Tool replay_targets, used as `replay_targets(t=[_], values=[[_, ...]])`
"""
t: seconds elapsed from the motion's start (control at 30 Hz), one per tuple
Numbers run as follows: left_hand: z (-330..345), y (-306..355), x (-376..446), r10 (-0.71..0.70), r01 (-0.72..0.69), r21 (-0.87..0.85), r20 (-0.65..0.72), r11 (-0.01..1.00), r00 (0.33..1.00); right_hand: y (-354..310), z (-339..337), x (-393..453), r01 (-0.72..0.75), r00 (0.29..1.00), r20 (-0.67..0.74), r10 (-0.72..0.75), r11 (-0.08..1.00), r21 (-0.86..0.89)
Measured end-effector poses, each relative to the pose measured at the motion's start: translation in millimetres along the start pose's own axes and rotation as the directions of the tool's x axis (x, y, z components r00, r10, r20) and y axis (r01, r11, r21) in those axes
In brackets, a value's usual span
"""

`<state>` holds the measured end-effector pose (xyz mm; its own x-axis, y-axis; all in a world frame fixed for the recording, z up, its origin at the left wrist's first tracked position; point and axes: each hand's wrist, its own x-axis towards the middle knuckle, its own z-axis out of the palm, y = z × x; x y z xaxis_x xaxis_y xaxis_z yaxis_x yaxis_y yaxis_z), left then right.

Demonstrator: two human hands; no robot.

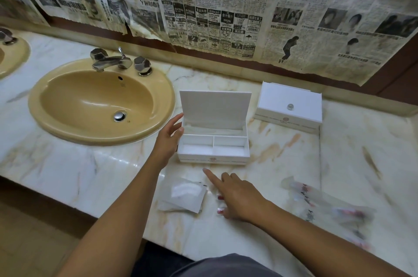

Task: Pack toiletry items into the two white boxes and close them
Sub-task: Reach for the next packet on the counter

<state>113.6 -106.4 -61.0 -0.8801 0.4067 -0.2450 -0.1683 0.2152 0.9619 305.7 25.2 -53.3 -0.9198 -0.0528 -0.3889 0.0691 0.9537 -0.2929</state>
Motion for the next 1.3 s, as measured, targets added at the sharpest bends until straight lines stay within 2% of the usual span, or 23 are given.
replay_targets(t=[0.3, 0.57, 0.73, 1.0, 1.13, 1.3], values=[[-2, -1, 1, 0.008, -0.008, 0.007, 0.007, 1.0, 1.0, 3, -16, 15, -0.049, 0.999, -0.022, 0.048, 0.998, -0.045], [0, 1, 0, -0.013, 0.013, -0.008, 0.003, 1.0, 1.0, -49, -26, 19, 0.122, 0.973, -0.197, -0.12, 0.992, 0.001], [-1, 1, -1, -0.008, 0.008, -0.012, 0.004, 1.0, 1.0, -64, -12, 22, 0.163, 0.976, -0.13, -0.173, 0.983, -0.084], [-3, -1, 1, -0.037, 0.037, -0.015, 0.004, 0.999, 0.999, -56, -19, 27, 0.149, 0.979, -0.124, -0.159, 0.985, -0.085], [-5, -2, 1, -0.034, 0.035, -0.018, 0.016, 0.999, 0.999, -53, -37, 30, 0.112, 0.962, -0.243, -0.121, 0.993, -0.049], [-6, -5, 2, 0.008, -0.007, -0.015, 0.021, 1.0, 1.0, -46, -78, 33, 0.088, 0.877, -0.475, -0.064, 0.996, 0.029]])
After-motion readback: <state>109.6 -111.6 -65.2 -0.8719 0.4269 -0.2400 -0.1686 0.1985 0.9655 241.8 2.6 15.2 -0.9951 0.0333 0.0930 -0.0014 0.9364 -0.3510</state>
